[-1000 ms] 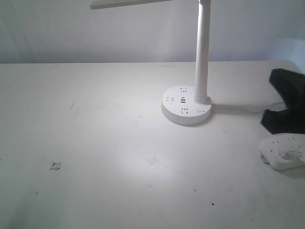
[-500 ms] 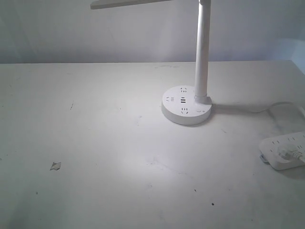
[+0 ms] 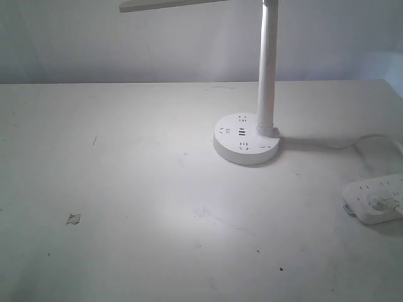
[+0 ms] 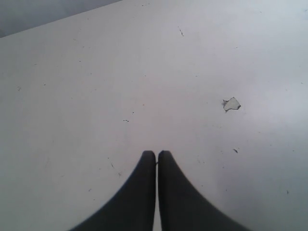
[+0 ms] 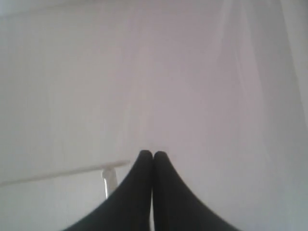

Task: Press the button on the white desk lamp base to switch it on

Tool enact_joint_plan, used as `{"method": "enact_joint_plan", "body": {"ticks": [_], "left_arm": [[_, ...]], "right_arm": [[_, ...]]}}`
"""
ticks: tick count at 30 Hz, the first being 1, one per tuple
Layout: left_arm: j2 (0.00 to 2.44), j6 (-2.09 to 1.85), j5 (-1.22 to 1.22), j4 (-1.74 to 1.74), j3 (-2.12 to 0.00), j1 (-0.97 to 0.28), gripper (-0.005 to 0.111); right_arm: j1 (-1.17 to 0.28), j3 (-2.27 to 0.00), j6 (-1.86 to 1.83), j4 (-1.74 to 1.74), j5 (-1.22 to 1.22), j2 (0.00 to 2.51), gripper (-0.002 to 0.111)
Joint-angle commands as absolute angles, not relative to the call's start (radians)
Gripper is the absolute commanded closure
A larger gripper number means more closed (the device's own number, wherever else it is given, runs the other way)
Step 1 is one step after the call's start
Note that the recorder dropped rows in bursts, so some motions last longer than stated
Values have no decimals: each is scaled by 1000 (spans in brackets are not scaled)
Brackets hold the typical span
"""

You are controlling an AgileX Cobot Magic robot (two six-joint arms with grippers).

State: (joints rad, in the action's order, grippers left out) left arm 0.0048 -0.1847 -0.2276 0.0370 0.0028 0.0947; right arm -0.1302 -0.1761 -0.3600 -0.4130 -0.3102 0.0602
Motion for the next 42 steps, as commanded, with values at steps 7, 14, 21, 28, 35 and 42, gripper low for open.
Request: {"method": "enact_joint_plan", "body": {"ticks": [7, 14, 21, 28, 35, 42], "left_arm": [[0, -184, -225, 44, 0, 97, 106], [0, -184, -225, 44, 0, 97, 106], [0, -184, -225, 44, 0, 97, 106], [0, -184, -225, 44, 0, 97, 106], [0, -184, -225, 44, 0, 97, 106], [0, -184, -225, 44, 0, 97, 106]], "right_arm": [[291, -101, -397, -416, 158, 0, 108], [289, 0, -311, -394, 227, 0, 108], [113, 0, -309, -229, 360, 0, 108], [20, 0, -171, -154, 337, 0, 108], [20, 0, 44, -11, 337, 0, 108], [20, 0, 162, 87, 337, 0, 108]]}}
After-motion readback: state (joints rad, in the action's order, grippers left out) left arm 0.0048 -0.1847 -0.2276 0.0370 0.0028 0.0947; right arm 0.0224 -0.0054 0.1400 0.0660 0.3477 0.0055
